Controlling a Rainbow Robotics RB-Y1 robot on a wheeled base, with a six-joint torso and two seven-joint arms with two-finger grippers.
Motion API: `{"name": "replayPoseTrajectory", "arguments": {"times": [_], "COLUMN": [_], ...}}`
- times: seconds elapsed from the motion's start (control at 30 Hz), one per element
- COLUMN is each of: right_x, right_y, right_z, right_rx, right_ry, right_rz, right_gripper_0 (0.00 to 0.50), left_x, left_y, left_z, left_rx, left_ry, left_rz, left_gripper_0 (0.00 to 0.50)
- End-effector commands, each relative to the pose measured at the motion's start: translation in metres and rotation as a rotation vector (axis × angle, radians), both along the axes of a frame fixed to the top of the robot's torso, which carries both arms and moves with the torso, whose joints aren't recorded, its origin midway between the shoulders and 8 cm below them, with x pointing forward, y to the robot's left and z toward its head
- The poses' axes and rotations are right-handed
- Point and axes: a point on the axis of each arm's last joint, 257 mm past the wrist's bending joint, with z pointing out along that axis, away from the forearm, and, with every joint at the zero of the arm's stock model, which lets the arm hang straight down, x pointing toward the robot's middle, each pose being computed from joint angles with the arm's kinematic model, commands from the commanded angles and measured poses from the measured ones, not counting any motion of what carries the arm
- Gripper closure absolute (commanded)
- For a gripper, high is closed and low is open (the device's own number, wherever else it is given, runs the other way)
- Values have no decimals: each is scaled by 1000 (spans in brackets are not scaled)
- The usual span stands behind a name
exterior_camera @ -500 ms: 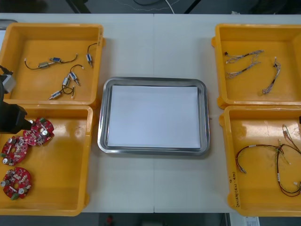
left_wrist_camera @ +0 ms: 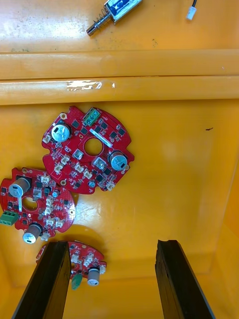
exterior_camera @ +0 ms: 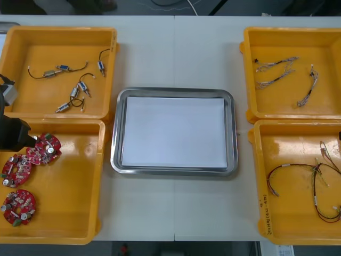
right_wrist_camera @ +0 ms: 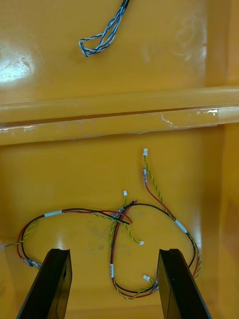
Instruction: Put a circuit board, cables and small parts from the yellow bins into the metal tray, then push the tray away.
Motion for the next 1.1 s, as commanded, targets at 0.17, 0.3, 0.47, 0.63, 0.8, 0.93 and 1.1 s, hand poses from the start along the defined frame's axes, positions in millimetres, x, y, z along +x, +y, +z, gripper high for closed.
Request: {"name": "replayPoseTrajectory", "arguments": {"times": [0.17, 0.3, 0.47, 0.63, 0.8, 0.93, 1.1], "right_x": [-4, -4, -4, -4, -4, -4, -4], "right_y": [-14, -14, -14, -14, -14, -14, -14], "right_z": [9, 9, 9, 9, 9, 9, 9], "right_rx": [-51, -51, -51, -51, -51, -51, -51], "right_ry": [-2, -2, -2, -2, -2, -2, -2], "right_rz": [11, 11, 11, 11, 11, 11, 11], "right_gripper_0": [0, 0, 0, 0, 0, 0, 0], "left_x": [2, 2, 2, 2, 2, 2, 2], "left_y": [16, 16, 16, 16, 16, 16, 16], "left_z": [16, 16, 16, 16, 16, 16, 16], "left_rx": [74, 74, 74, 74, 74, 74, 74], "left_ry": [-39, -39, -39, -39, -39, -39, -39], "left_rz": [-40, -40, -40, -40, -40, -40, -40], "left_gripper_0": [0, 0, 0, 0, 0, 0, 0]}}
